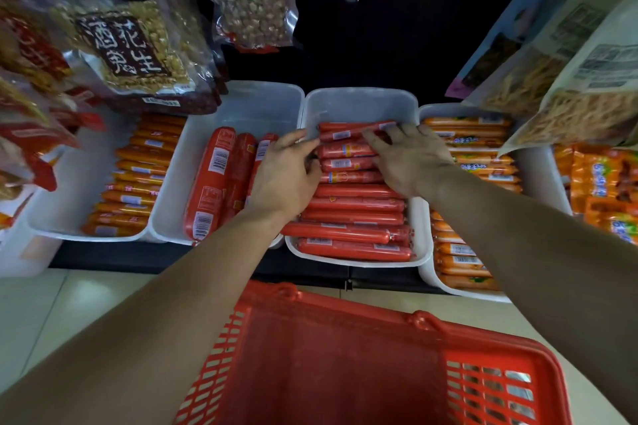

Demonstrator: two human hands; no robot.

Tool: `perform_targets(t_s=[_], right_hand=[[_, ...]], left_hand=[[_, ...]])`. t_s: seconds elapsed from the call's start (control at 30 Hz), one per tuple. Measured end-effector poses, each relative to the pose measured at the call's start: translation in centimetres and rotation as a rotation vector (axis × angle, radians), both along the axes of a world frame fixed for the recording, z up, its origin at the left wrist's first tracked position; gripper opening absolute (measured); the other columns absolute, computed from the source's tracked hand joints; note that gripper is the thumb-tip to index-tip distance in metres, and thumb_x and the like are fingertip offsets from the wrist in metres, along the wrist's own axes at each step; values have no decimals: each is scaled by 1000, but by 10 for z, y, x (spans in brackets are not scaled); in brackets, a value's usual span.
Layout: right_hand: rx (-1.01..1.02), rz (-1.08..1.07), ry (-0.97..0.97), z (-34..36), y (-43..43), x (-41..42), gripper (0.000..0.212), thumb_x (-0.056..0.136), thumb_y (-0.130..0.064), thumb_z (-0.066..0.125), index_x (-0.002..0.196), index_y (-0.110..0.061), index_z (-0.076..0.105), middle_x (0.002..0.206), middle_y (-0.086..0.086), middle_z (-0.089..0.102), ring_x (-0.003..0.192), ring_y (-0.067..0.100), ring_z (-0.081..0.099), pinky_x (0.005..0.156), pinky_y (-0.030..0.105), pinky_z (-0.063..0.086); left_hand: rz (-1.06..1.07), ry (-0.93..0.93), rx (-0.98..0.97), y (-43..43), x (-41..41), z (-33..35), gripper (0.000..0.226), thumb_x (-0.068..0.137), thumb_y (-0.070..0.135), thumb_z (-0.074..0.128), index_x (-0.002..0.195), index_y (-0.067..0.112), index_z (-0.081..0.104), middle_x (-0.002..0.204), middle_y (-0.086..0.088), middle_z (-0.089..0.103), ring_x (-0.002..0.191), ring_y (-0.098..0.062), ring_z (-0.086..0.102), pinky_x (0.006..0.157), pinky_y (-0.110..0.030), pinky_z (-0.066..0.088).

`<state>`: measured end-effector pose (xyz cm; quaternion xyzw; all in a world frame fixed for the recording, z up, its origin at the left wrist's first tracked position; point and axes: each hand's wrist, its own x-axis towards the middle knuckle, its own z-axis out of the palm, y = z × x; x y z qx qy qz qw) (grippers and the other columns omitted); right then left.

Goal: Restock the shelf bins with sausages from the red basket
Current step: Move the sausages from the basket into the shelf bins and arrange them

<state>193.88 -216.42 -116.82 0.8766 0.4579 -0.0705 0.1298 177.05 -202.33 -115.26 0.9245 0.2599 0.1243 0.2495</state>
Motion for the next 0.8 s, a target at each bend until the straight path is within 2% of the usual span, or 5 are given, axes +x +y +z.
perform_targets(t_s=[0.2, 0.43, 0.63, 0.7, 0.8], right_hand=[[139, 85, 89, -5, 0, -19, 61, 101, -50, 31, 157, -33, 17, 156, 1, 38, 141, 29, 34, 116, 47, 25], [155, -1, 160, 11, 14, -15, 49, 101, -51, 37, 148, -37, 40, 144, 9, 47, 134, 33, 42, 109, 45, 36], [85, -127, 15, 0, 16, -20, 64, 97, -40, 45, 155, -41, 16, 146, 15, 34, 136, 39, 30, 111, 53, 29], [166, -211, -24, 7, 19, -26, 67, 93, -30, 50, 154, -29, 24, 143, 18, 39, 133, 41, 35, 108, 53, 32], [384, -16, 98, 18, 12, -43, 51, 96, -42, 42, 144, -24, 46, 137, 10, 51, 127, 35, 45, 107, 50, 39]], left_hand=[[-130, 196, 36, 13, -10, -4, 49, 94, 48, 58, 139, 31, 55, 149, 11, 46, 139, -16, 32, 114, -33, 24], [-116, 194, 19, 12, -15, -4, 42, 99, 32, 52, 140, 28, 54, 153, 9, 42, 142, -18, 27, 118, -35, 21], [-94, 179, 27, 14, -18, 0, 41, 98, 31, 53, 140, 28, 54, 152, 10, 42, 142, -17, 28, 117, -33, 21], [-83, 177, 1, 14, -19, 1, 41, 98, 33, 53, 139, 30, 54, 152, 11, 41, 143, -16, 27, 116, -32, 21], [-101, 181, 3, 16, -22, 3, 42, 97, 35, 53, 138, 29, 55, 151, 10, 43, 142, -16, 31, 116, -34, 23]])
